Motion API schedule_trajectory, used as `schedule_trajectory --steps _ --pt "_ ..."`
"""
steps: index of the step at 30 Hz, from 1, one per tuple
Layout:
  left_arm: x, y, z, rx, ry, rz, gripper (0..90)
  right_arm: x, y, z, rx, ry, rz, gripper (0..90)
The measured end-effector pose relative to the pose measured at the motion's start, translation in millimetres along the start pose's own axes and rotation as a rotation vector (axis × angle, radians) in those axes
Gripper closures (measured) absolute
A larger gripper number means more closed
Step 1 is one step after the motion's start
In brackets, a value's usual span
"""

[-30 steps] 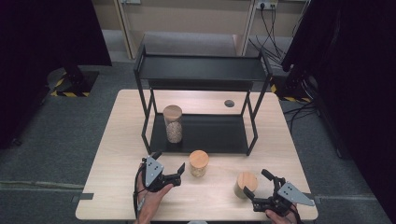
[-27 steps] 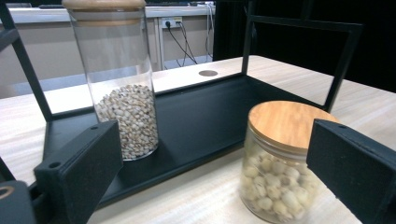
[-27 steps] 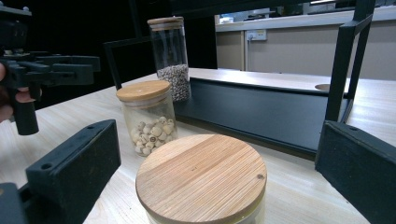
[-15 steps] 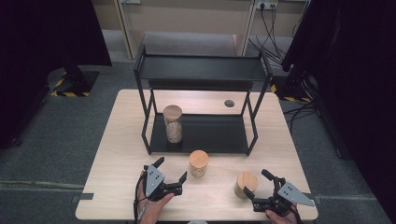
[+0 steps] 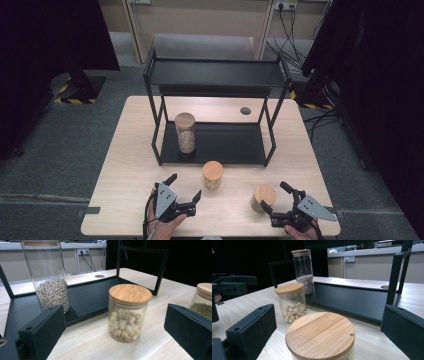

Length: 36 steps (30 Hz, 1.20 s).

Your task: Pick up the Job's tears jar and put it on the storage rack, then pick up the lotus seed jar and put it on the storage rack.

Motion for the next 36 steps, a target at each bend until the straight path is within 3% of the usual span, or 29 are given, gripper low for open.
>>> schedule_trajectory --steps 16,36 --pt "4.5 0.7 -10.8 0.004 -0.009 -0.001 3.0 1.0 -0.3 0.2 0.006 0.005 0.01 0.5" --pt "5.8 0.1 -12.7 0.011 0.0 0.004 3.0 0.2 -1.7 0.6 0.006 0.003 0.017 0.5"
Point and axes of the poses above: each handheld gripper's, and its own axes: x roughly backward along the jaws, z roughly out of its top, y roughly to its right, the point moved 3 cm from there along -x, roughly forward along the jaws, and after that the axes turned 15 degrees about -z, right-handed, at the moved point
